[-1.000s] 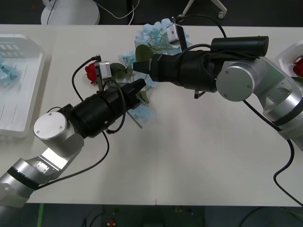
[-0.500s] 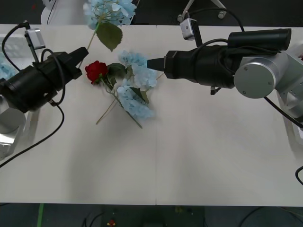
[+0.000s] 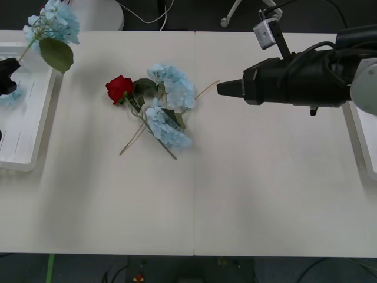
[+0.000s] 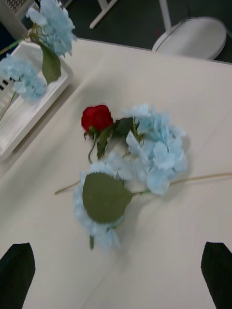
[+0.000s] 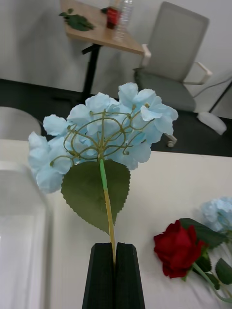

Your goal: Put the red flowers into the right box and the blue flowers into the left box

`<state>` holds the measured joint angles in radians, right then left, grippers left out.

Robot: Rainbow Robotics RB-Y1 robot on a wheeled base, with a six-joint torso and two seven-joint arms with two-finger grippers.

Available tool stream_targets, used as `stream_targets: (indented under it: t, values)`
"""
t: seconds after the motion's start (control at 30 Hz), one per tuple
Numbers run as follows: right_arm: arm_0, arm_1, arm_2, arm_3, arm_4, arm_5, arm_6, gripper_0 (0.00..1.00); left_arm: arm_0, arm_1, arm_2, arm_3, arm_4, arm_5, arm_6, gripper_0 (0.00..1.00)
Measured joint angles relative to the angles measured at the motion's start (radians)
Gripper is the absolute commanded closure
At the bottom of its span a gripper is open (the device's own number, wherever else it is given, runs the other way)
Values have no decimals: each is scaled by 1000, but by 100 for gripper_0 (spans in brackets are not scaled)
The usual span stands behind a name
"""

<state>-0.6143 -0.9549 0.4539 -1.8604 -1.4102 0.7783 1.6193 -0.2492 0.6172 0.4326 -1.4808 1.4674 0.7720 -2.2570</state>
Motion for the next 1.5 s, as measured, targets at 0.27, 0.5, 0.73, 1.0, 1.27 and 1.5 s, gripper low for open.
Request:
stream_targets:
  t: [0.27,0.5,0.73,1.0,1.27,1.5]
  values:
    - [35,-1,-295,101,-193,375,309,0,0,85,113,116,-100,15,89,100]
    - [38,-2,-336,152,-231,482,510,0,0,142,180,244,-101,15,89,100]
    - [45,-2,-336,152,-259,534,798,0,17,172,200,291,-149,15,89,99]
    - [47,-4,-336,152,-325,552,898,0,75,173,176,291,-196,-40,89,17]
    - [68,-4,-337,152,-329,535,898,0,88,176,117,288,-155,22,89,2]
    - [73,-4,-337,152,-330,534,898,0,47,177,70,255,17,214,88,2]
